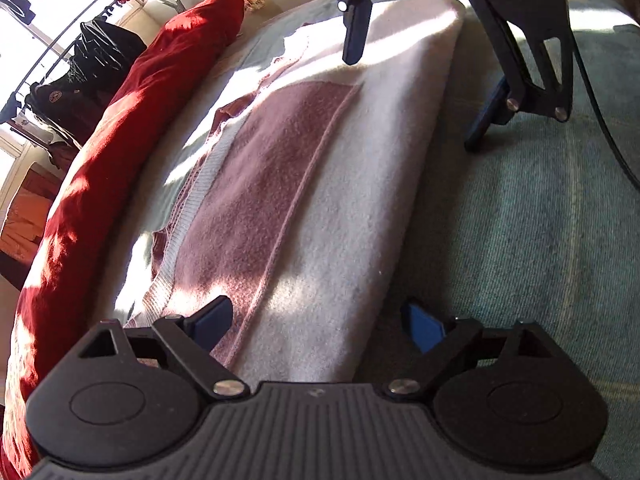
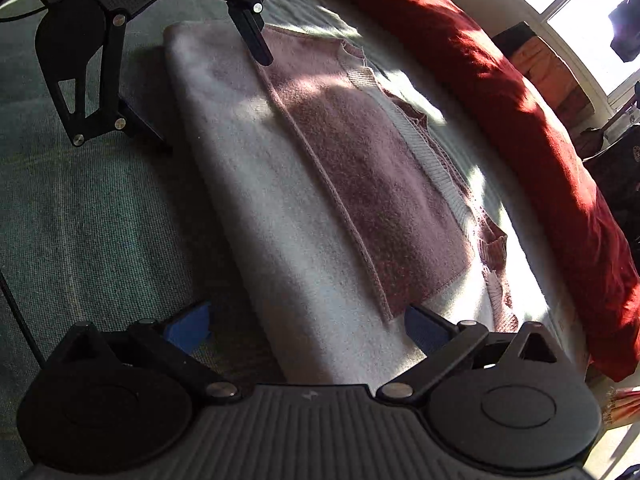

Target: Fold clothes

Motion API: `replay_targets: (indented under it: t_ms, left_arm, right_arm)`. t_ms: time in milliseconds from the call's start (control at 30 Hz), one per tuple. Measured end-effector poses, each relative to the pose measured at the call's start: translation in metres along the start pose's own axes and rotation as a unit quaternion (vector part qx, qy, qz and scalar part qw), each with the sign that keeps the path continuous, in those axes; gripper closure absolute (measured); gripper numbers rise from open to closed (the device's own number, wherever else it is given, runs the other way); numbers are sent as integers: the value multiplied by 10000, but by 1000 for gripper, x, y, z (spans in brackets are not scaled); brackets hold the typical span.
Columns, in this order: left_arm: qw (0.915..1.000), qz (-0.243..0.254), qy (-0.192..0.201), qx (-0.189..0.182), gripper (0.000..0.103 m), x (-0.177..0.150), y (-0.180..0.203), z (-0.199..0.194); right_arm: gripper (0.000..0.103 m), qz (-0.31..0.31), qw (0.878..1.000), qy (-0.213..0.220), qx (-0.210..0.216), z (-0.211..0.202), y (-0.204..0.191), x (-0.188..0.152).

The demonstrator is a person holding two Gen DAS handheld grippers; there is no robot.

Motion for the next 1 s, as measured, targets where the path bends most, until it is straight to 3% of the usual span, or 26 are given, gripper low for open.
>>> replay_targets:
  t_ms: [400,733,900,1000]
  left_arm:
    - [9991,79,250,337,5,25,-16,14]
    - [9987,-267,396,195,5,31,-31,4]
    - [9991,-211,354,10,6,27,-24,10]
    - [9989,-379,157,204,6,24,-31,21]
  right_arm:
    - [0,-65,9998,208,40,17,-7,27]
    - [0,-516,9949,143,-860,23,-1,35]
    - [0,-857,9832,469,-1540,10,6,44]
    - [0,-783,9835,557,-1532,3,11,44]
Point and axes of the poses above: each gripper's, at about its wrist camera, not at the fingertips, and z roughly the way its jaws point, y to its right, x to its top, the point moved 5 cm from there along z, roughly the way its jaws point, and after that the axes turned 1 degree about x, right-handed, at the moved point
